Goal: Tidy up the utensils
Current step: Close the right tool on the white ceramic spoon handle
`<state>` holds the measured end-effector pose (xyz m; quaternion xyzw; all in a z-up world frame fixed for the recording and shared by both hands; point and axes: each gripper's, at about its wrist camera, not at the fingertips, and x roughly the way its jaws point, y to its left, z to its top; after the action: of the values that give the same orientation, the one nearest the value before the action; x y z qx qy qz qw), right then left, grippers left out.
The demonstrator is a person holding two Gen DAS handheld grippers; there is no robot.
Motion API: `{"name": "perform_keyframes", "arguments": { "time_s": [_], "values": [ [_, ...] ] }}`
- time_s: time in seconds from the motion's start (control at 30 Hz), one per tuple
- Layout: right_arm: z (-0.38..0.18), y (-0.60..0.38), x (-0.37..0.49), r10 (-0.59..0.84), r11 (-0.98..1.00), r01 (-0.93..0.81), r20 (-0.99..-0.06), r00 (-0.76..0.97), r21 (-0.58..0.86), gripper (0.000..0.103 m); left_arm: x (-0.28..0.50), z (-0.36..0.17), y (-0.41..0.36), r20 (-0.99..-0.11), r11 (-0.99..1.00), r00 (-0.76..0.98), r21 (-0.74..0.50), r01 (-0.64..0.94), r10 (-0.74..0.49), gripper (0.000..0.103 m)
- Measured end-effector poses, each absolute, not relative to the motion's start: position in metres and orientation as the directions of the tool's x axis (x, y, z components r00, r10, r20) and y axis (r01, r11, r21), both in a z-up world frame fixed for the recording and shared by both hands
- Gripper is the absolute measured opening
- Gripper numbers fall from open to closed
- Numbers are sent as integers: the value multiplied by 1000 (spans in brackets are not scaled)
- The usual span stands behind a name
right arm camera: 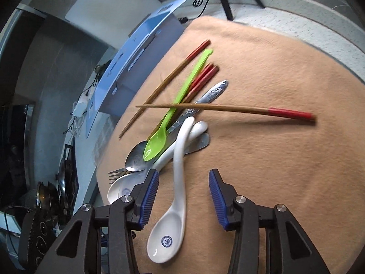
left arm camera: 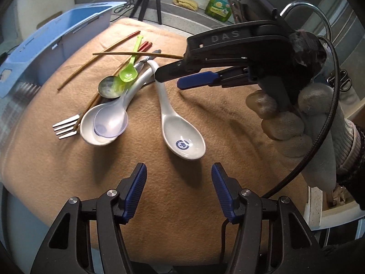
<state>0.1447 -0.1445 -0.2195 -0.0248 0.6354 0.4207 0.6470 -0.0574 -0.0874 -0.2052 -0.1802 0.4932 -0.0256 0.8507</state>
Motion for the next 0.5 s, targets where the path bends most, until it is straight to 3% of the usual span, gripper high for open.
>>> {"name": "perform_keyframes", "arguments": {
  "time_s": [0.27, 0.33, 0.5],
  "values": [
    [-230, -132, 143, 479, 662, -566, -858, -185, 491, 30, -53, -207, -86, -833, 943, 504, -318, -101, -227, 57],
    [-232, -129, 142, 469, 664, -568, -863, -188, 485, 20, -51, -207, -86, -836, 949, 503, -303, -90, -220, 57],
    [-235, -134, 140, 466, 676, -551, -863, -195, 490, 10, -49, -207, -86, -839, 955, 495, -291, -60, -225, 57]
  ]
}}
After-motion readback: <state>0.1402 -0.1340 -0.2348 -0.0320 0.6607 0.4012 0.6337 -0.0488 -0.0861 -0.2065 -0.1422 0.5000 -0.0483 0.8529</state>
